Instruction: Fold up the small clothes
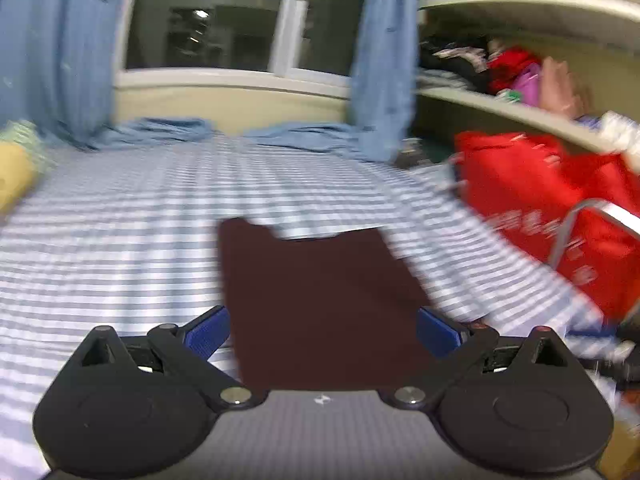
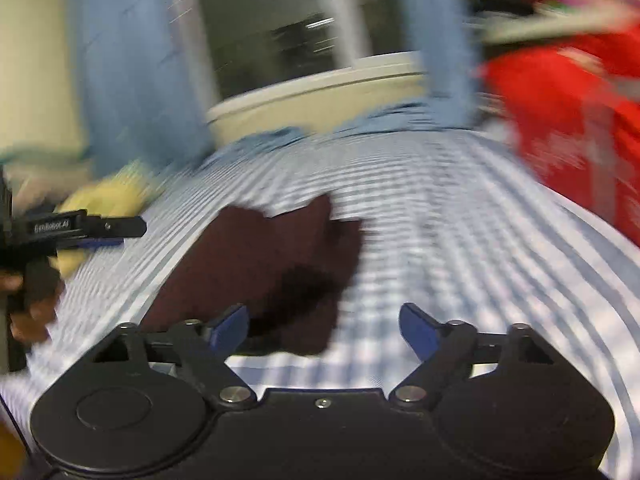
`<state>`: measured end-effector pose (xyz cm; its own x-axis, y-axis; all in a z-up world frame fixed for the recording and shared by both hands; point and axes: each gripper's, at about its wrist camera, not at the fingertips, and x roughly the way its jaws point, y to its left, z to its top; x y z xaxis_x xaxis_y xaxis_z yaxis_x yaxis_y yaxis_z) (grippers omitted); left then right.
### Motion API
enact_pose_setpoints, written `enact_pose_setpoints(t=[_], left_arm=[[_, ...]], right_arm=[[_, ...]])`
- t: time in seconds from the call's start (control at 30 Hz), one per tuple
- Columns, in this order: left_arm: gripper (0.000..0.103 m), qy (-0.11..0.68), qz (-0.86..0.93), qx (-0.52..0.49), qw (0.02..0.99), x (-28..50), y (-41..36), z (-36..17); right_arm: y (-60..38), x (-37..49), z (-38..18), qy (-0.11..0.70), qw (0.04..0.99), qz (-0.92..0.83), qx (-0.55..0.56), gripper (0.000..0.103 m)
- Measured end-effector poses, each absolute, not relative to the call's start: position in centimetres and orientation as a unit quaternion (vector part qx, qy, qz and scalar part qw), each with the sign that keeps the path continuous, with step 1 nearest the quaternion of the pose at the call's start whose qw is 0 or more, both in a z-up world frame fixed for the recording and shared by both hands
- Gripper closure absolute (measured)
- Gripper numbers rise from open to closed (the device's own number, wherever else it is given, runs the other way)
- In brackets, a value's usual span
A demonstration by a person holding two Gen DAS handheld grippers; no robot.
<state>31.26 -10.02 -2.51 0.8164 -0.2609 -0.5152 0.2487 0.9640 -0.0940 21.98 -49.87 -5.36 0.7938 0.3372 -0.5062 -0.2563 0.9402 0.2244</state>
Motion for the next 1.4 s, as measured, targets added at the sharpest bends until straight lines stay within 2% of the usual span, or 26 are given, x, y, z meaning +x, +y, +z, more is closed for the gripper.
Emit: enact_pose_setpoints(t=[0.1,0.13,0.3,0.33,0.37,0.43,0.53,0.63,0.77,0.93,1.0,1.03,1.2,1.27,1.3,1.4], left_arm=[[0.002,0.279,-0.105,-0.023,0.954,29.2,-6.5,-2.4],[0.002,0.28,-0.1,-0.032,0.954,28.8,-5.6,-2.5],[0.002,0.291,-0.082,-0.074,0.95,27.6,-2.0,-3.2],[0.002,0.292,-0.078,-0.077,0.95,27.7,-1.5,-3.2],[0.002,0.291,-0.076,-0.08,0.95,27.7,-1.2,-3.3],[0.002,0.292,-0.076,-0.089,0.949,27.7,-0.3,-3.6],[0.002,0.304,-0.08,-0.103,0.944,28.2,0.1,-4.3],[0.002,0.308,-0.087,-0.101,0.942,28.6,-0.5,-4.7],[0.002,0.303,-0.106,-0.087,0.943,28.4,-1.8,-4.8],[0.003,0.331,-0.109,-0.068,0.935,29.7,-3.2,-6.1],[0.003,0.328,-0.108,-0.059,0.936,29.5,-3.4,-6.1],[0.003,0.327,-0.11,-0.057,0.937,29.4,-3.4,-6.0],[0.003,0.328,-0.105,-0.055,0.937,29.4,-3.4,-6.1],[0.003,0.329,-0.105,-0.062,0.936,29.5,-3.4,-6.0],[0.003,0.328,-0.104,-0.063,0.937,29.4,-3.5,-5.9],[0.003,0.322,-0.107,-0.053,0.939,28.8,-3.7,-5.2]], right_arm=[[-46.4,26.1,-4.7,0.289,0.936,0.203,-0.005,0.041],[-45.1,27.4,-4.5,0.292,0.933,0.209,-0.033,0.05],[-41.3,31.4,-5.0,0.315,0.908,0.248,-0.12,0.055],[-41.1,32.0,-5.6,0.329,0.903,0.245,-0.131,0.069],[-41.2,32.6,-6.1,0.355,0.894,0.234,-0.141,0.091],[-42.1,32.7,-7.1,0.399,0.881,0.223,-0.127,0.096],[-44.0,31.7,-8.5,0.416,0.879,0.222,-0.069,0.1],[-46.7,31.4,-8.6,0.408,0.884,0.224,0.037,0.101],[-48.8,30.7,-8.1,0.381,0.889,0.225,0.121,0.102],[-48.1,31.5,-11.5,0.425,0.875,0.207,0.103,0.099],[-48.5,31.4,-10.8,0.428,0.873,0.206,0.108,0.081],[-48.9,31.4,-10.1,0.432,0.872,0.201,0.11,0.066],[-50.7,32.0,-5.3,0.381,0.895,0.204,0.107,0.06],[-50.4,34.3,-3.7,0.351,0.908,0.208,0.098,0.035],[-50.3,35.9,-3.4,0.337,0.911,0.214,0.101,0.031],[-49.8,41.8,-4.3,0.341,0.905,0.22,0.132,0.033]])
